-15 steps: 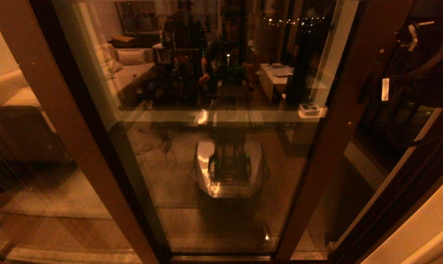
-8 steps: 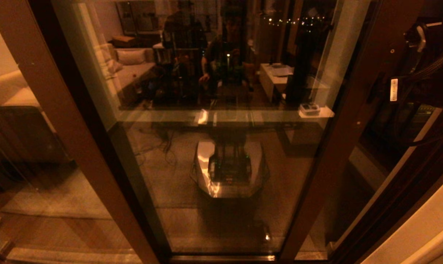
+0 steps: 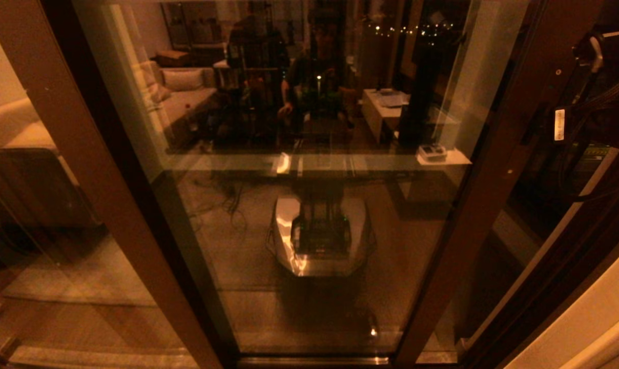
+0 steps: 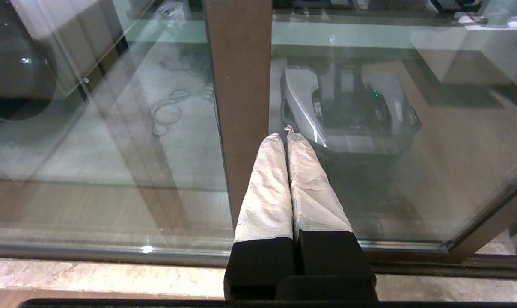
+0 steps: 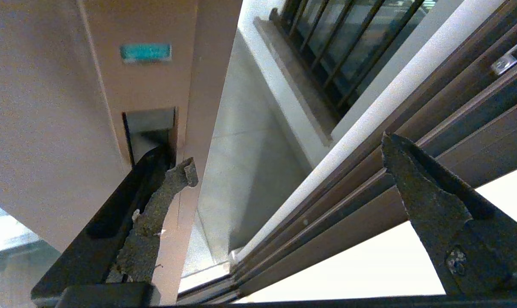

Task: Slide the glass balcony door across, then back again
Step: Close the slid door

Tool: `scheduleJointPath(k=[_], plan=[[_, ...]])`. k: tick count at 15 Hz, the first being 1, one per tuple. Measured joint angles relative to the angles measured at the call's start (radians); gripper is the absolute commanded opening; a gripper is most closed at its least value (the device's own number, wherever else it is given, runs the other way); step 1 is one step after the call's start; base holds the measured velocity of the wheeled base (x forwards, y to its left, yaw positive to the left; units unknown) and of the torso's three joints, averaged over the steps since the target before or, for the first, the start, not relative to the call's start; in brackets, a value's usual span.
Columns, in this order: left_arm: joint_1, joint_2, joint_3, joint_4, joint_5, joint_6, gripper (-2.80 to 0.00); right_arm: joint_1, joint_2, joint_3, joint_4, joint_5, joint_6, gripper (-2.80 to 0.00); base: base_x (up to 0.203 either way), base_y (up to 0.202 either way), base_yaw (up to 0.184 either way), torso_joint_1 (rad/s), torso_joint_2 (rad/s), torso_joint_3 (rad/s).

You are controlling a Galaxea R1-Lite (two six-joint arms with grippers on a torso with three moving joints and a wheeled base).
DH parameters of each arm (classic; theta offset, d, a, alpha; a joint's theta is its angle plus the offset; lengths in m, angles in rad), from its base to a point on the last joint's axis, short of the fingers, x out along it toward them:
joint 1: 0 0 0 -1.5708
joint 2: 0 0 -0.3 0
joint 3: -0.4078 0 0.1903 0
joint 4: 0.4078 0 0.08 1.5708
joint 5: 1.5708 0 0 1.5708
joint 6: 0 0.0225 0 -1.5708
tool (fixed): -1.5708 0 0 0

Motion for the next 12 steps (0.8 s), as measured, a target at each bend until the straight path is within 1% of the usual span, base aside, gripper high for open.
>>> scheduleJointPath(k=[8, 12], plan=[[0.0, 0.0, 0.0, 0.0, 0.0, 0.0, -2.8, -0.054, 0.009, 0.0, -0.019, -0.003, -0.013, 0.0, 0.0, 0.0, 0.0, 0.0, 0.0, 0.0], [0.0, 0.0, 0.0, 0.0, 0.0, 0.0, -2.8, -0.081, 0.008, 0.02, -0.034, -0.008, -0.011, 0.0, 0.0, 0.0, 0.0, 0.0, 0.0, 0.0]])
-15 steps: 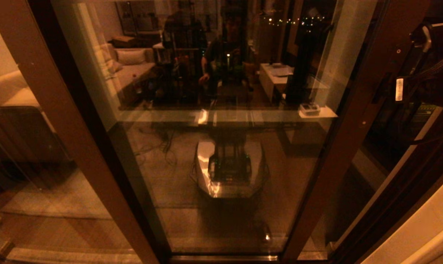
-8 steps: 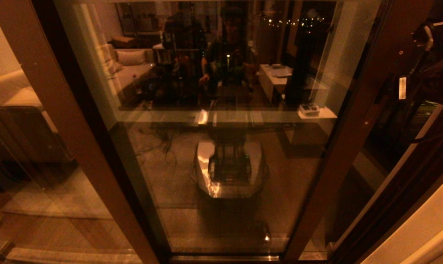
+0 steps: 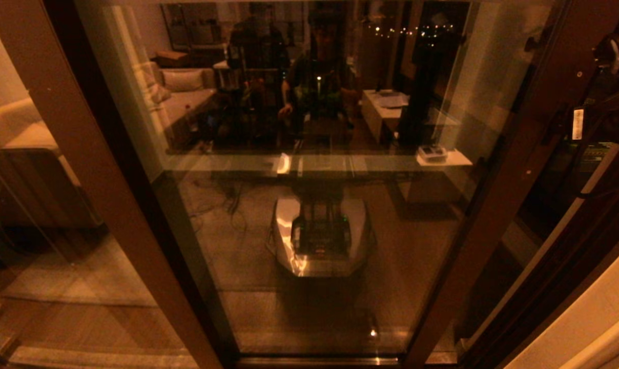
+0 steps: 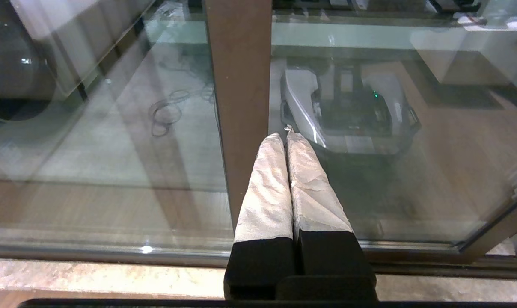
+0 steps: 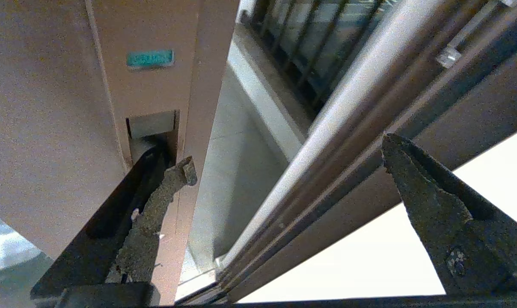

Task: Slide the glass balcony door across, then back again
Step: Close the slid door

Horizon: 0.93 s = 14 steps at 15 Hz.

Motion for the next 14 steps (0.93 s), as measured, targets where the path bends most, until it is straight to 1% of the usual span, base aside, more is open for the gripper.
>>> scheduleJointPath(k=[2, 6, 8, 14], plan=[[0.0, 0.0, 0.0, 0.0, 0.0, 0.0, -2.8, -0.02, 0.0, 0.01, -0.02, 0.008, -0.005, 0.0, 0.0, 0.0, 0.0, 0.0, 0.0, 0.0], [0.0, 0.0, 0.0, 0.0, 0.0, 0.0, -2.8, -0.065, 0.019, 0.017, -0.075, 0.018, -0.039, 0.0, 0.0, 0.0, 0.0, 0.0, 0.0, 0.0], [0.0, 0.0, 0.0, 0.0, 0.0, 0.0, -2.8, -0.085, 0.023, 0.017, -0.081, 0.047, -0.041, 0.0, 0.0, 0.0, 0.0, 0.0, 0.0, 0.0], [0.0, 0.0, 0.0, 0.0, 0.0, 0.0, -2.8, -0.129, 0.039, 0.011, -0.097, 0.062, -0.046, 0.0, 0.0, 0.0, 0.0, 0.0, 0.0, 0.0]])
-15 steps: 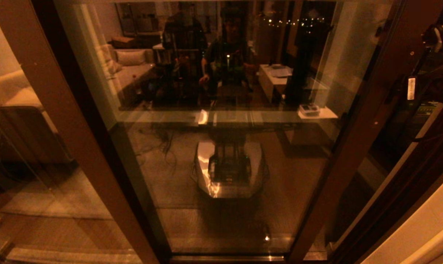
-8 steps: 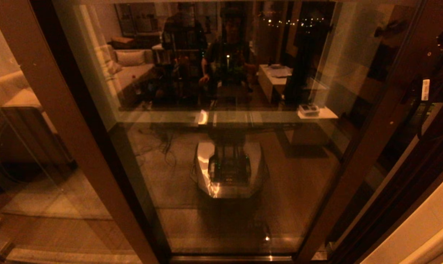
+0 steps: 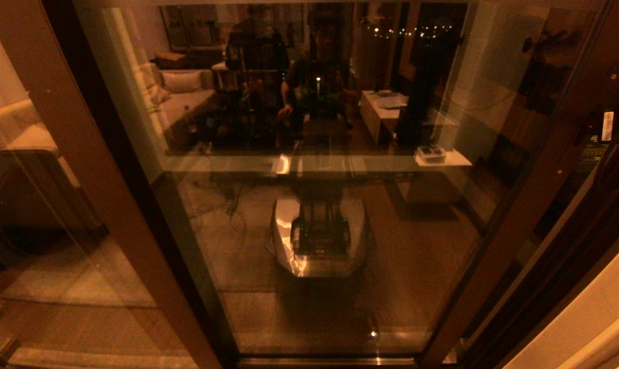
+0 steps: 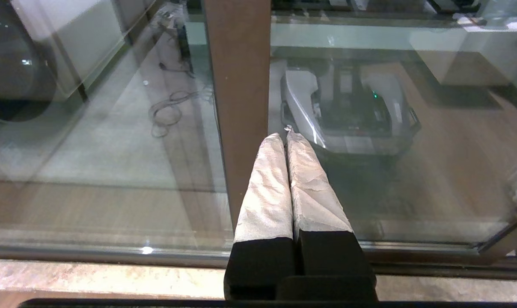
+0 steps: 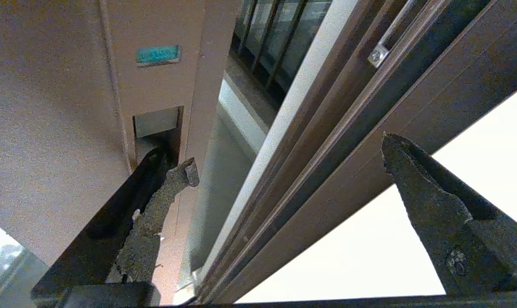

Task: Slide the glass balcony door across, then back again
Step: Close the slid door

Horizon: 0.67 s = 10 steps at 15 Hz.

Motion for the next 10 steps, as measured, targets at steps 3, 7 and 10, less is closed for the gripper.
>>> scheduleJointPath(k=[3, 7, 10], plan=[[0.0, 0.0, 0.0, 0.0, 0.0, 0.0, -2.8, -0.033, 0.005, 0.002, -0.01, 0.035, 0.0, 0.0, 0.0, 0.0, 0.0, 0.0, 0.0, 0.0], [0.0, 0.0, 0.0, 0.0, 0.0, 0.0, -2.8, -0.068, -0.013, 0.019, -0.018, 0.094, 0.005, 0.0, 0.0, 0.0, 0.0, 0.0, 0.0, 0.0], [0.0, 0.0, 0.0, 0.0, 0.0, 0.0, -2.8, -0.09, -0.051, 0.072, -0.017, 0.145, 0.007, 0.0, 0.0, 0.0, 0.0, 0.0, 0.0, 0.0]])
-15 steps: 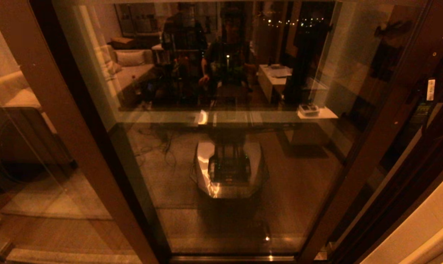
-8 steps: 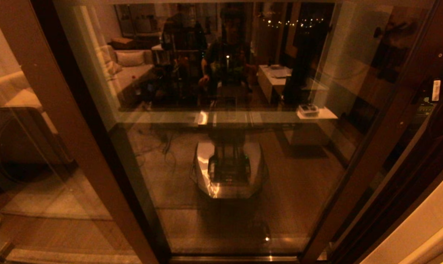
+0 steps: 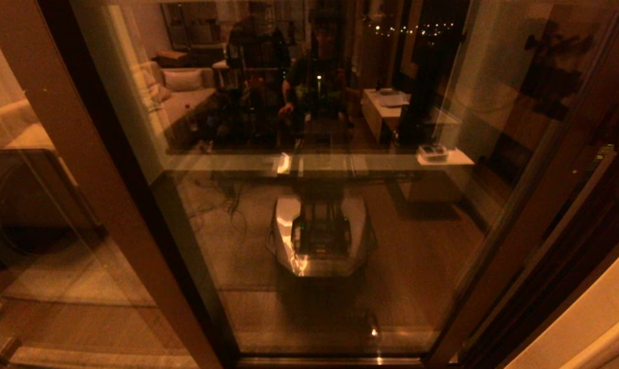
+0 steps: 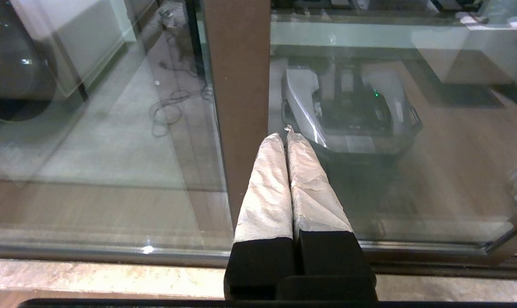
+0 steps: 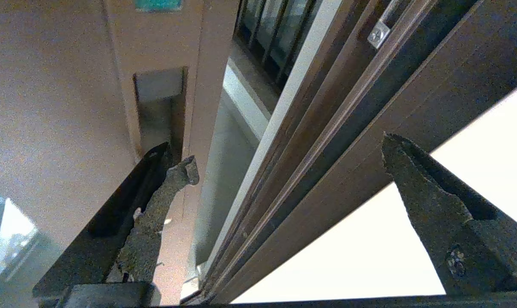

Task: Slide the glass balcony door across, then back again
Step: Close the slid door

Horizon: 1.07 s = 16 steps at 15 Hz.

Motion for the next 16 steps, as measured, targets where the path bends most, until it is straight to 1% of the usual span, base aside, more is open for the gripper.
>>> scheduleJointPath(k=[5, 11, 16], plan=[[0.0, 0.0, 0.0, 0.0, 0.0, 0.0, -2.8, -0.029, -0.018, 0.007, 0.001, 0.02, 0.001, 0.0, 0.0, 0.0, 0.0, 0.0, 0.0, 0.0], [0.0, 0.0, 0.0, 0.0, 0.0, 0.0, -2.8, -0.064, 0.002, 0.003, -0.038, 0.03, 0.0, 0.0, 0.0, 0.0, 0.0, 0.0, 0.0, 0.0], [0.0, 0.0, 0.0, 0.0, 0.0, 0.0, -2.8, -0.072, 0.012, 0.008, -0.05, 0.035, 0.001, 0.0, 0.0, 0.0, 0.0, 0.0, 0.0, 0.0]])
